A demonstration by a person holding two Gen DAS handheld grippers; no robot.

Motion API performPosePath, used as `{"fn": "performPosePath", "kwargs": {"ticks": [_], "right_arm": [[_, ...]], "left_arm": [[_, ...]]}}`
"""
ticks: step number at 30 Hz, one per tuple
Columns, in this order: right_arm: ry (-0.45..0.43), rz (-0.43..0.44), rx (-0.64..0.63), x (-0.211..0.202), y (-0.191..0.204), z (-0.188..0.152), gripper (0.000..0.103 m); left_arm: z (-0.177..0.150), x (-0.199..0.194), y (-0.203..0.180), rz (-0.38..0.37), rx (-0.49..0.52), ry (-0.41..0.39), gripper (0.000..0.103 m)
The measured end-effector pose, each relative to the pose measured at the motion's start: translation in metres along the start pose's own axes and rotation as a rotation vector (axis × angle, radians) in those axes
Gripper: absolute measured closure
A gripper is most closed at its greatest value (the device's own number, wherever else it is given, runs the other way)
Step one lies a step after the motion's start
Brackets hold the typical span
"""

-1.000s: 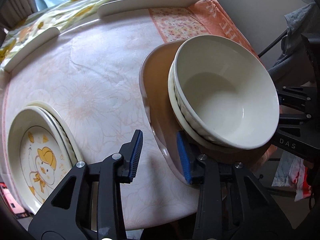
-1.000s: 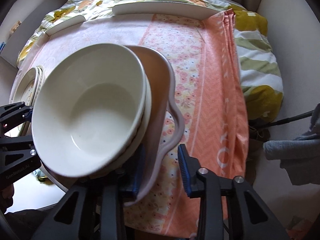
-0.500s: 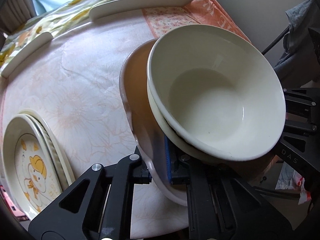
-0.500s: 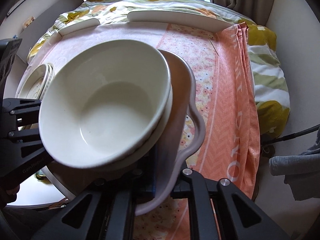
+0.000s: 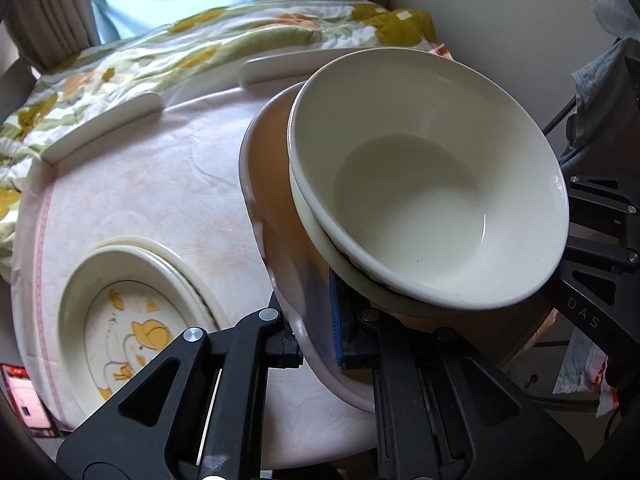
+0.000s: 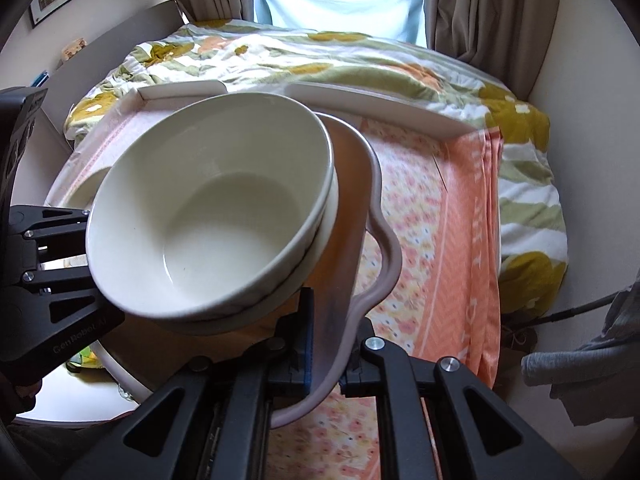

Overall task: Organize plates and bowls
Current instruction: 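Carry the pink basin with both grippers and lower it onto the plate stack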

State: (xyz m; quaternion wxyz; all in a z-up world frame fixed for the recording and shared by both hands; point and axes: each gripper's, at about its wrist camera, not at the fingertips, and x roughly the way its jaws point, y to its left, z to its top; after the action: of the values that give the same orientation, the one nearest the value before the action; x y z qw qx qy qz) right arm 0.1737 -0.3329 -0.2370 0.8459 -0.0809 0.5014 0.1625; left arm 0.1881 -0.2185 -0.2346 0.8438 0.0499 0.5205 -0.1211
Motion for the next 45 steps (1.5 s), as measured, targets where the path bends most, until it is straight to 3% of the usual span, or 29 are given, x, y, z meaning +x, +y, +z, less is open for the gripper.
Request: {"fn": "performPosePath", "kwargs": {"ticks": [11, 19, 25, 32, 45], "right_arm": [[-0.056, 0.009, 0.009, -0.018, 0.092, 0.035, 0.094], [-0.036, 0.03, 0.035, -0.001, 0.165, 0.033, 0.094], [-0.016, 0.037, 0.072, 0.017, 0.204, 0.024, 0.094], [-0.009, 0.034, 0.111, 0.032, 0.219, 0.02, 0.094], [-0.02, 0.031, 0.177, 0.043, 0.213, 0.011, 0.094]], "left_arm": [[-0.023, -0.054, 0.091, 0.037, 0.022, -0.036, 0.095], [-0.065, -0.062, 0.158, 0.043, 0.034, -0.004, 0.095], [-0.086, -0.052, 0.185, 0.043, 0.053, 0.019, 0.095], [-0.097, -0.04, 0.197, 0.029, 0.048, 0.026, 0.095], [-0.102, -0.026, 0.199, 0.006, 0.021, 0.008, 0.096]]}}
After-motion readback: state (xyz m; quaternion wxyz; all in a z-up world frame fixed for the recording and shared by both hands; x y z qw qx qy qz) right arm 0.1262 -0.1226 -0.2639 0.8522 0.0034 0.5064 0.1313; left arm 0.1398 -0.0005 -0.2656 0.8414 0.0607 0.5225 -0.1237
